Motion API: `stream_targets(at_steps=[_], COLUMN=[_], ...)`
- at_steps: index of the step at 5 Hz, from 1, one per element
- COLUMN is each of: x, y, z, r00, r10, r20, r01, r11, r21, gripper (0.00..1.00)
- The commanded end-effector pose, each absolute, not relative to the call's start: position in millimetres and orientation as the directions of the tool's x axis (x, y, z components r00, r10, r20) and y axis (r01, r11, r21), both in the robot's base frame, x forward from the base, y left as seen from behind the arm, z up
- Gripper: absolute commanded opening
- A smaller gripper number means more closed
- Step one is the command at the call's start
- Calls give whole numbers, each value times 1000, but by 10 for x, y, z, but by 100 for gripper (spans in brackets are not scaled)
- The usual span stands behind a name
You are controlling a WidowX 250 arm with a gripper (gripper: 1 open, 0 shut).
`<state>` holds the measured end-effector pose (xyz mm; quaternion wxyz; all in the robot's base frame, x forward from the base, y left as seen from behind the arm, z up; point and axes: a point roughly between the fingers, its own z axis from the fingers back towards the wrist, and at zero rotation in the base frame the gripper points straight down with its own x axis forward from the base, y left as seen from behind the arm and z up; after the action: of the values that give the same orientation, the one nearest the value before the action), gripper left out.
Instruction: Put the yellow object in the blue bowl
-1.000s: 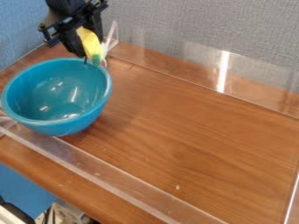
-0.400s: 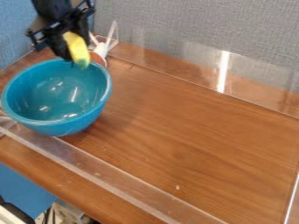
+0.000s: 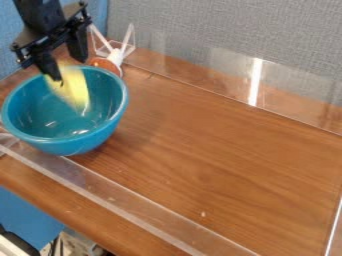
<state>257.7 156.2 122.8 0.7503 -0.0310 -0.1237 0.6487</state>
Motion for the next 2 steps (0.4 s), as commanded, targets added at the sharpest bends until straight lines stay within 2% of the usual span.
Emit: stream_targets(at_steps=[1, 2], x=[2583, 2607], y=[1579, 1536], z=[1503, 1493], r00=[125, 138], r10=[970, 966], r20=[208, 217], r01=[-952, -949], r11=[176, 191], r21=[-252, -249], gripper=[100, 100])
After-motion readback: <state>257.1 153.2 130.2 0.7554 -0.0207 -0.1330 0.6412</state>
